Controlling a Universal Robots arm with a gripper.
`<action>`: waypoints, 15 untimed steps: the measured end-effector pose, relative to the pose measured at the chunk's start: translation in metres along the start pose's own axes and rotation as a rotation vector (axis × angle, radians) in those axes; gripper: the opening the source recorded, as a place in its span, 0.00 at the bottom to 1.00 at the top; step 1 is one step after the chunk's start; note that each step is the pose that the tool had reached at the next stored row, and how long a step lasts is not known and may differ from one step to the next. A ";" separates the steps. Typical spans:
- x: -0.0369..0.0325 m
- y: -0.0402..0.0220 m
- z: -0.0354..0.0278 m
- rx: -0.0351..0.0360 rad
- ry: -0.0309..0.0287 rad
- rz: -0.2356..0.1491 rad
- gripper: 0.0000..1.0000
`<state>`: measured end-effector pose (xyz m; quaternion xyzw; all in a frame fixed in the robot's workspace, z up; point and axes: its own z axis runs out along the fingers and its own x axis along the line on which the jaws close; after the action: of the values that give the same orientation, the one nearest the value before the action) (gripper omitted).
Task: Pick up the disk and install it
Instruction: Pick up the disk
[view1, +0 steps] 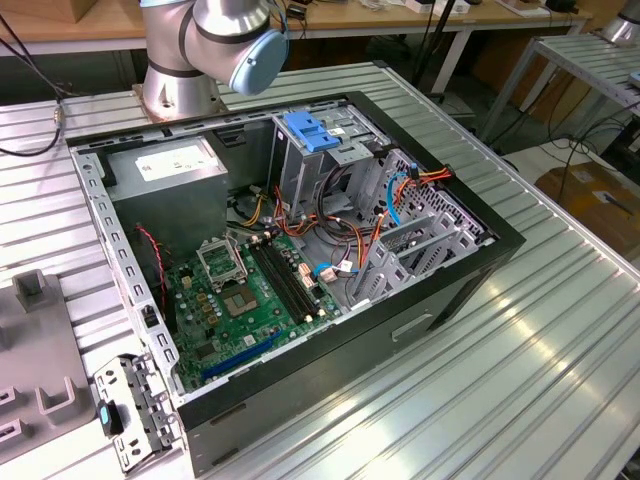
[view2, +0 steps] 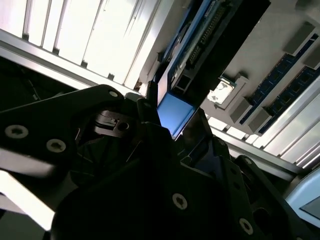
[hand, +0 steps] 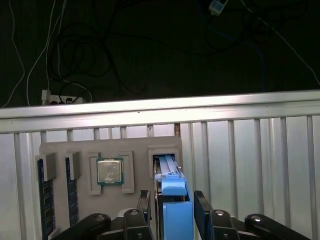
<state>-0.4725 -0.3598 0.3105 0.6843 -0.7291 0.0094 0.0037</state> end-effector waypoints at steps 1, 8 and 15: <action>0.0000 0.0000 0.0027 0.0000 -0.0001 0.000 0.47; -0.0002 -0.0010 0.0049 0.0001 0.0000 0.004 0.47; -0.0002 -0.0014 0.0091 -0.0005 0.0002 0.027 0.47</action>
<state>-0.4710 -0.3598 0.3015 0.6746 -0.7381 0.0094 0.0038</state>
